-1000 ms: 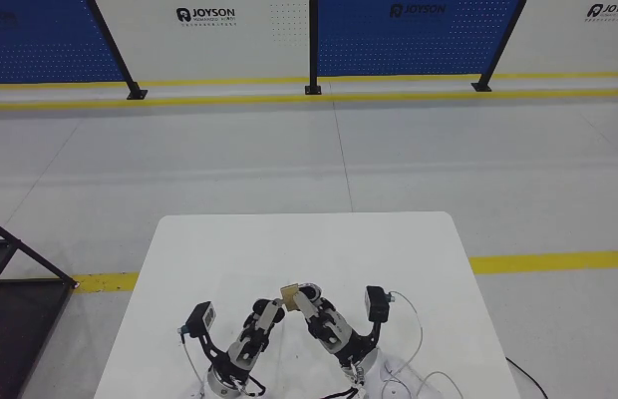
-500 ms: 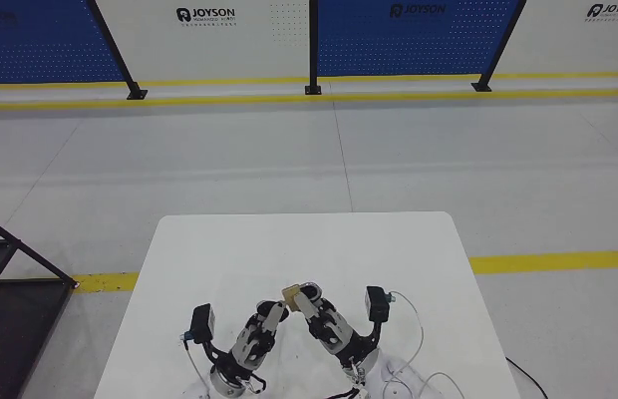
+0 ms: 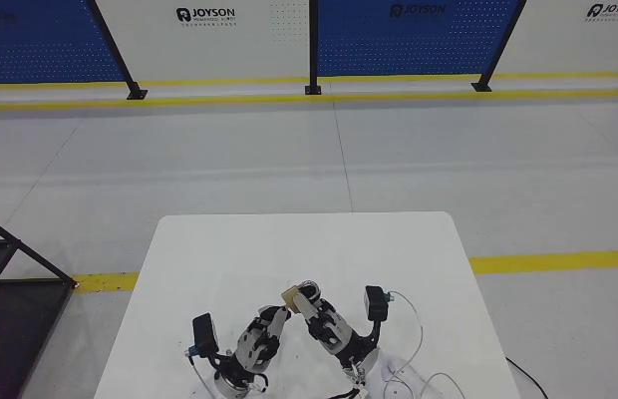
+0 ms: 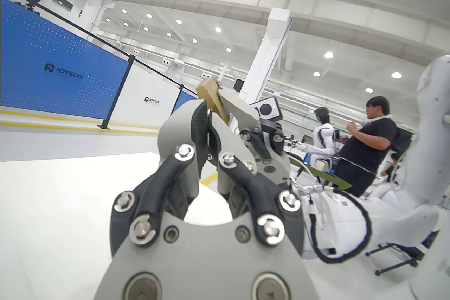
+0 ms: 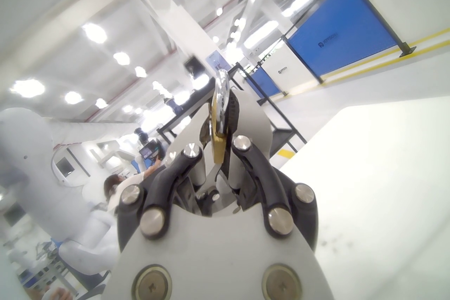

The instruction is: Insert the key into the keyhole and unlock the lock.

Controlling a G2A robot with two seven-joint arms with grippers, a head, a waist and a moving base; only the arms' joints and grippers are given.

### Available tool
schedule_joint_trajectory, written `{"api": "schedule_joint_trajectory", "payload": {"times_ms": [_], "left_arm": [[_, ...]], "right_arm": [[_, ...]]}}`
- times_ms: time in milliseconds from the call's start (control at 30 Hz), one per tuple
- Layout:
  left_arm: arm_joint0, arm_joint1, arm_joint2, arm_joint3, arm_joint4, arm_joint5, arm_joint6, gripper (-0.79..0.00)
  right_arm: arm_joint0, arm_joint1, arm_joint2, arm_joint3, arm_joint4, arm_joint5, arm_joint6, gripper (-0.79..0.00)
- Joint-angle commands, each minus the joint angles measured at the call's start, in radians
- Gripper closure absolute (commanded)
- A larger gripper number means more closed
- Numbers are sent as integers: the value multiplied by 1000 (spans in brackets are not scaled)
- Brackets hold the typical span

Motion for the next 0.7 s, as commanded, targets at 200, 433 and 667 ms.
{"api": "schedule_joint_trajectory", "payload": {"times_ms": [200,433,667], "left_arm": [[9,1,19,-1,131,142,103,0],[6,4,16,-5,171,224,143,0],[12,12,7,-13,265,311,163,0]], "right_arm": [[-2,0,1,-5,3,4,10,0],[-4,1,4,-7,5,1,13,0],[-5,1,5,-8,8,2,17,0]]}}
